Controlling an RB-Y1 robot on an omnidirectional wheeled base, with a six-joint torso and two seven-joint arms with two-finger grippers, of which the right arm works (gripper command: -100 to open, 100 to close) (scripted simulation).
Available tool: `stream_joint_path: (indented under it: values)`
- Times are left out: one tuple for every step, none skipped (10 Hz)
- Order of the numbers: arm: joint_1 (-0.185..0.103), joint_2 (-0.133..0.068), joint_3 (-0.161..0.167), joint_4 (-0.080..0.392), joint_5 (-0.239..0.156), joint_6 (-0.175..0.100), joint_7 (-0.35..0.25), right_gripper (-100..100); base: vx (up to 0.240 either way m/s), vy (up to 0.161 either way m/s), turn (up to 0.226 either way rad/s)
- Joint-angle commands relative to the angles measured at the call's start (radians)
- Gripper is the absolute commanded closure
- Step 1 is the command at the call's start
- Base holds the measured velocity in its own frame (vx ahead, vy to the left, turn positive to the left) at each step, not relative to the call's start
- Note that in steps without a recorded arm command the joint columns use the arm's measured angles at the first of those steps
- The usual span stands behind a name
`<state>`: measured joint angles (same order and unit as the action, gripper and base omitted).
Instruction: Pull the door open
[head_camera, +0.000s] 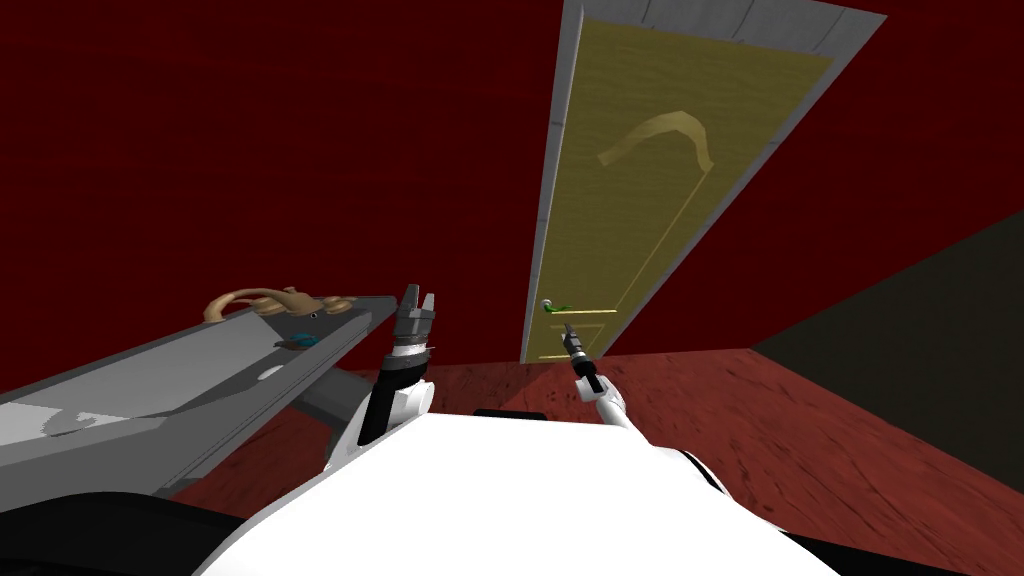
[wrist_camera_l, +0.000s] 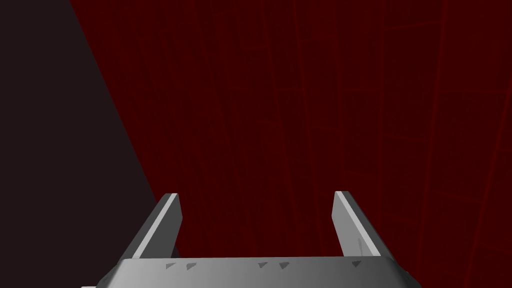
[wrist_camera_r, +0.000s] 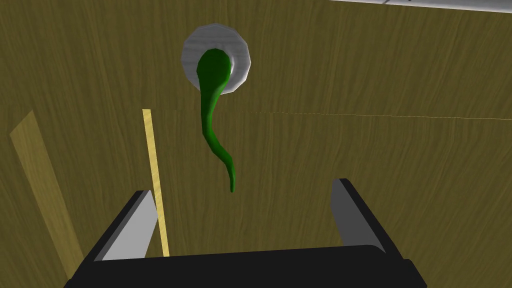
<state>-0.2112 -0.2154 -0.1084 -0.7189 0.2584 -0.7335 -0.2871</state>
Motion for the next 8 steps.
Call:
stream_joint_path:
  values:
    - [-0.018,-0.006,-0.002,0.044,0.006,-0.001,-0.01,-100,0.103,-0.007,0.0]
    - [-0.025,-0.008,-0.002,0.061,0.008,-0.003,-0.013,-100,0.118,-0.004,0.001]
    - [-0.033,-0.01,-0.003,0.081,0.01,-0.004,-0.016,-100,0.115,-0.011,-0.001]
    - [-0.039,-0.012,-0.004,0.097,0.012,-0.006,-0.019,-100,0.102,0.001,0.002]
    - [-0.036,-0.011,-0.004,0.089,0.011,-0.006,-0.017,-100,0.044,0.003,0.001]
    - [-0.023,-0.037,-0.017,0.102,0.002,-0.024,-0.032,-100,0.089,0.078,0.169]
    - [-0.023,-0.037,-0.017,0.102,0.002,-0.024,-0.032,-100,0.138,0.068,0.079]
    - [-0.023,-0.037,-0.017,0.102,0.002,-0.024,-0.032,-100,0.085,0.031,0.0]
